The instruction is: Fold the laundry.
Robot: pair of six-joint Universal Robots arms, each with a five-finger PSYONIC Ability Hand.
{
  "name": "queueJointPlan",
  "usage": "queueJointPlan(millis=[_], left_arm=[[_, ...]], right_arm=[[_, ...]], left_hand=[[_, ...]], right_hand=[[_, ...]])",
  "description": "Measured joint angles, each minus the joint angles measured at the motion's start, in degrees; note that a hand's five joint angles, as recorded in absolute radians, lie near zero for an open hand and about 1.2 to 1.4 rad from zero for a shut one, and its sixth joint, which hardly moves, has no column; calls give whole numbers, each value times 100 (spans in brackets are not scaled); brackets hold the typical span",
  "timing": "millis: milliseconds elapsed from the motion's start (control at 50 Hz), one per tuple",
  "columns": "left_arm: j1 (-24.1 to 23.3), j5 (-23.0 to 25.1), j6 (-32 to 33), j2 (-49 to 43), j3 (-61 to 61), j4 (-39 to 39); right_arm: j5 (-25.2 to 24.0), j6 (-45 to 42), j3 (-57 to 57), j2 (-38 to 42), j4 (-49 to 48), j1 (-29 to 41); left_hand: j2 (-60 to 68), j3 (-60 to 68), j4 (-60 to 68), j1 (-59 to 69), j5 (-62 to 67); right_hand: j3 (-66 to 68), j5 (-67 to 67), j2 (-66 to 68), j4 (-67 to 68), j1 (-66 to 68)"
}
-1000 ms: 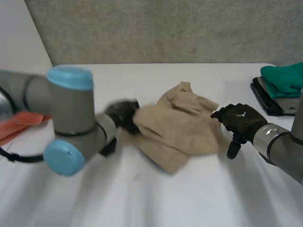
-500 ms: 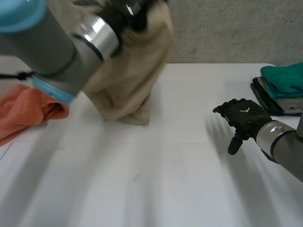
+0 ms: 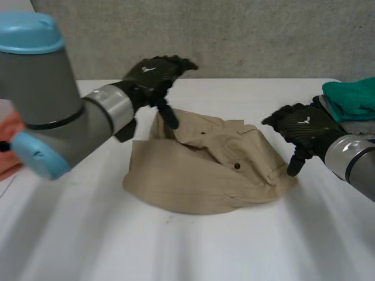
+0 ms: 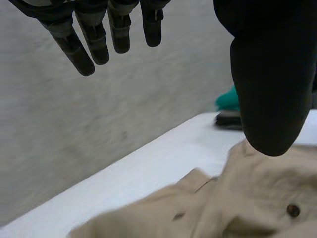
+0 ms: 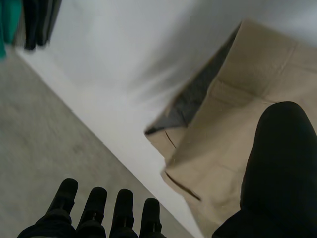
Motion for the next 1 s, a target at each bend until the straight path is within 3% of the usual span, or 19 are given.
queueJointPlan(millis=[80,160,260,360,460,500,520,600,640,720,880,1000], left_arm=[[4,-717,21,548,-1006,-195],[-90,-1095,121,717,-1763,-211],[-247,-1326,453,551,-2430,110],[-307,-1414,792,127,-2584,466],[-306,-1529,1047,-240,-2540,664],[-313,-1583,1207,-417,-2488,786],[-320,-1594,1270,-477,-2467,835],[-368,-1618,1595,-694,-2346,1049],[-389,-1637,1774,-735,-2255,1112],[-402,-1725,2013,-512,-2093,1049],[-304,-1805,1948,1882,-1379,594],[-95,-1566,1444,3077,-241,231]], right_arm=[[-542,-860,3,-72,157,101],[-824,-1620,80,-88,377,131],[-933,-2408,319,-69,662,129],[-820,-2472,601,66,655,133],[-687,-2203,787,360,286,170],[-581,-1966,829,622,-127,223],[-538,-1887,828,707,-268,242],[-175,-1422,751,1078,-979,336],[67,-1152,687,1175,-1254,377],[373,-649,563,1053,-1475,442],[278,941,-504,-633,-880,460],[40,2206,-2165,-1142,143,251]], left_hand=[[-10,0,0,0,0],[-10,0,0,0,0],[0,5,6,18,2],[286,231,337,377,110],[750,695,796,899,644],[1919,1898,1907,2131,1762],[2071,2049,2055,2295,1910],[5217,5101,5197,5408,5011],[5585,5498,5613,5546,5362],[5666,5578,5698,5546,5371],[5673,5586,5703,5546,5371],[5681,5598,5705,5546,5371]], right_hand=[[0,0,0,-4,0],[499,441,509,487,433],[933,872,830,915,813],[925,859,829,913,809],[925,859,829,913,810],[1243,1140,1209,1226,1133],[1784,1650,1794,1773,1684],[4353,4240,4377,4347,4420],[5441,5273,5443,5440,5151],[5588,5354,5533,5645,5151],[5594,5454,5533,5666,5151],[5605,5516,5532,5667,5152]])
